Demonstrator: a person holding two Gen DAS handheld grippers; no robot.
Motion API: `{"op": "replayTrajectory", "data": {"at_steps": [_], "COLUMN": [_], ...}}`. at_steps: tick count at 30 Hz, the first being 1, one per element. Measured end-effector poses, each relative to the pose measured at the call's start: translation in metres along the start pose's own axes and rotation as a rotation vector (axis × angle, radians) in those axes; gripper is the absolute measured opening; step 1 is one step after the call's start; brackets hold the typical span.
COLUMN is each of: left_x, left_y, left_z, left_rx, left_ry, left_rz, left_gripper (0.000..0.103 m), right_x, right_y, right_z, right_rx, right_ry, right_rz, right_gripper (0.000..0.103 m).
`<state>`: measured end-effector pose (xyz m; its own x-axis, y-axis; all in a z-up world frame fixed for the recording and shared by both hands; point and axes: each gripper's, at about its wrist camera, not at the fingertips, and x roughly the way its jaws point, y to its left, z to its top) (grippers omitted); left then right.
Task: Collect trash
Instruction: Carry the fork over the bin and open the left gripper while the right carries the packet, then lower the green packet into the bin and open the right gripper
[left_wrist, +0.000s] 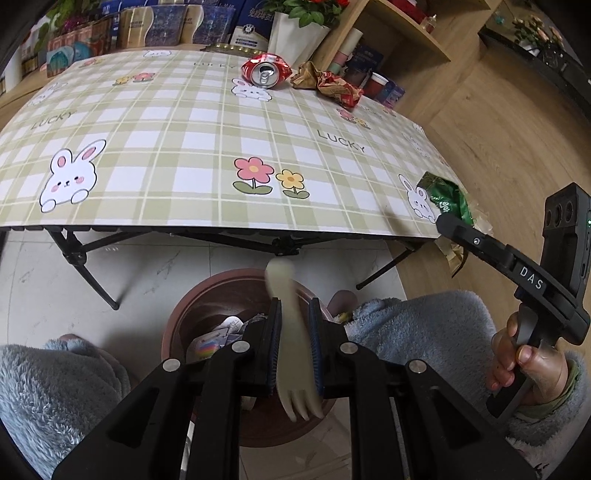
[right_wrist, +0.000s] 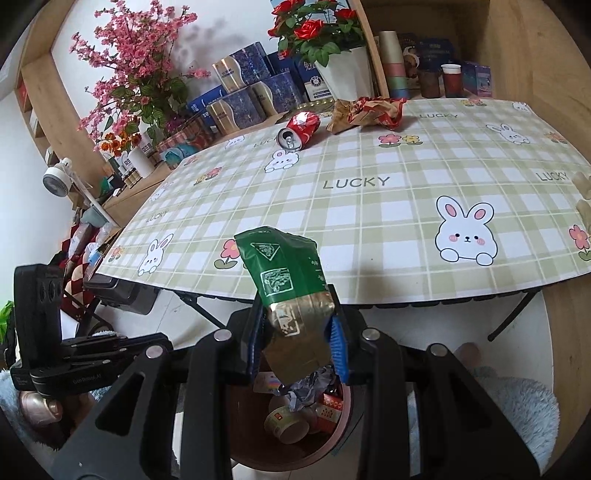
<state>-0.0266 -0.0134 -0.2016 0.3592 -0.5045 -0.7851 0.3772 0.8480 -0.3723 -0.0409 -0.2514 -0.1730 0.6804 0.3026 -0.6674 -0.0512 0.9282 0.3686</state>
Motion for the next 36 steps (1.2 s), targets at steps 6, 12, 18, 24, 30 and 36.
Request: {"op": "replayTrajectory", "data": {"at_steps": [6,12,18,24,30,36], "left_x": [-0.008,-0.025,-0.037,-0.042,-0.042,-0.037], "left_y": [0.001,0.008,0.027,0.049,0.05,0.049], "left_z": [-0.001,0.001,0.001,-0.002,-0.003,-0.003], "left_rx": [-0.001,-0.027,-0.091,-0.167,-0.172,-0.169], "left_ry": [-0.03,-0.095,-0.142,-0.162,-0.151,-0.137], "left_rz": [0.019,0.13,0.249,0.294,0.296,0.295], "left_gripper": [0.055,0.091,0.096,0.097,0.097,0.097], "right_x": [0.005,0.019,0.037,0.049,0.055,0.058], "right_y": [0.005,0.015,0.034,0.048,0.062,0.063], "right_z": [-0.003,-0.018,-0.037,-0.05,-0.056,-0.057], "right_rx": [-0.009,-0.01,-0.05,-0.088,-0.138,-0.155], "right_ry": [0.019,0.075,0.158,0.204,0.21,0.21], "right_rz": [0.006,0.031,0.046,0.054,0.055,0.011], "right_gripper": [0.033,0.033,0.033,0.033,0.078,0.096]}}
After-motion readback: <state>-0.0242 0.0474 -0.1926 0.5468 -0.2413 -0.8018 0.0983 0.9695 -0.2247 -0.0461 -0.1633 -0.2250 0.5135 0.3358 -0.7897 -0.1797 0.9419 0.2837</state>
